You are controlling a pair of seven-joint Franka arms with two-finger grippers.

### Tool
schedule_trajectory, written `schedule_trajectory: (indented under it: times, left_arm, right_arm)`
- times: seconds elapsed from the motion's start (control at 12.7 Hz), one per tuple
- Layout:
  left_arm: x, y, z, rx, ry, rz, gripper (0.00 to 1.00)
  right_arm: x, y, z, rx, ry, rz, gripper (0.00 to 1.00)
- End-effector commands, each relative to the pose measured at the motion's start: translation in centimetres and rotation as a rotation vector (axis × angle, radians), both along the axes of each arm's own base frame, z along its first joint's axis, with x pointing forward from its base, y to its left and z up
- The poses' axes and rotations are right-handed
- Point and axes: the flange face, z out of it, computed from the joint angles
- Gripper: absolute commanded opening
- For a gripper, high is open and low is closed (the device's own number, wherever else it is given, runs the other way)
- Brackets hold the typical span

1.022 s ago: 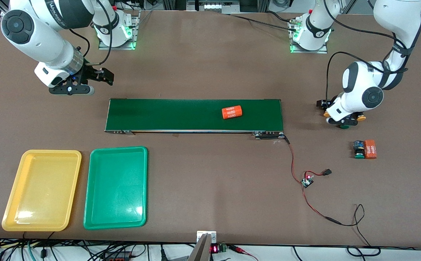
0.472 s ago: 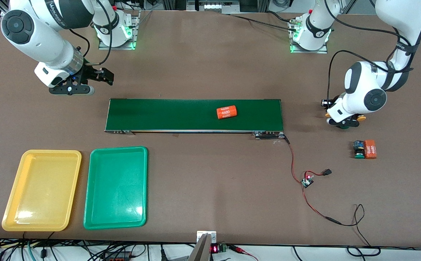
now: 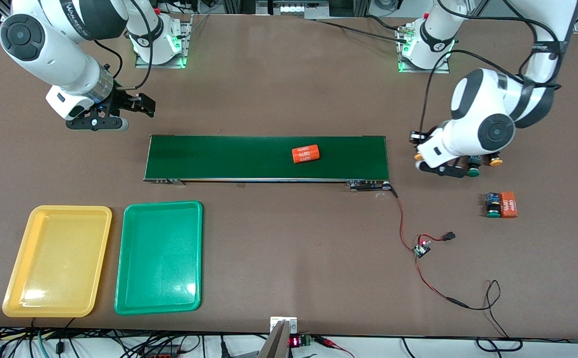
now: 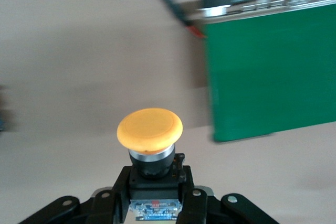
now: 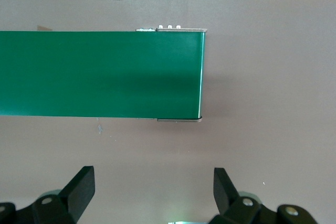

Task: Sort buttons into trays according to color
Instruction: 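Place the yellow button on the green belt with the left gripper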

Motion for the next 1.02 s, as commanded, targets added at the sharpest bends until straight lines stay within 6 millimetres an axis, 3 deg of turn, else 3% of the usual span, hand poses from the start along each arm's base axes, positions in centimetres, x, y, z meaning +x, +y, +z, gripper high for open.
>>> schedule_trajectory:
  times: [0.0,0.31,0.55,0.63,0.71,0.79,0.94]
  left_arm:
    - [0.6,-5.2,-1.5,-0.048,-0.004,0.093,0.16]
    - [-0.1,-10.2,-5.8,-0.062,-0.035,0.108,0.17]
    - [-0.1,-10.8,-6.8,-0.065,-0.039,0.118,0.21]
    - [0.2,-10.8,-7.4,-0.074,-0.058,0.126,0.35]
    - [0.3,-10.9,-7.6,-0.079,-0.069,0.129,0.64]
    - [0.3,-10.9,-7.0,-0.080,-0.073,0.124,1.00]
    - [0.7,-10.4,-3.9,-0.079,-0.104,0.123,1.00]
  right_arm:
    - [-0.3,-0.2,0.2,0.010,0.004,-0.005,1.00]
    - [-0.1,-0.4,0.2,0.012,0.001,-0.008,1.00]
    - [-0.1,-0.6,0.3,0.012,0.001,-0.011,1.00]
    - [0.0,-0.6,0.3,0.013,0.000,-0.009,1.00]
    - [-0.1,-0.6,0.3,0.012,0.001,-0.009,1.00]
    - [-0.1,-0.6,0.3,0.012,0.003,-0.009,1.00]
    - [-0.1,-1.2,0.4,0.011,0.013,-0.013,1.00]
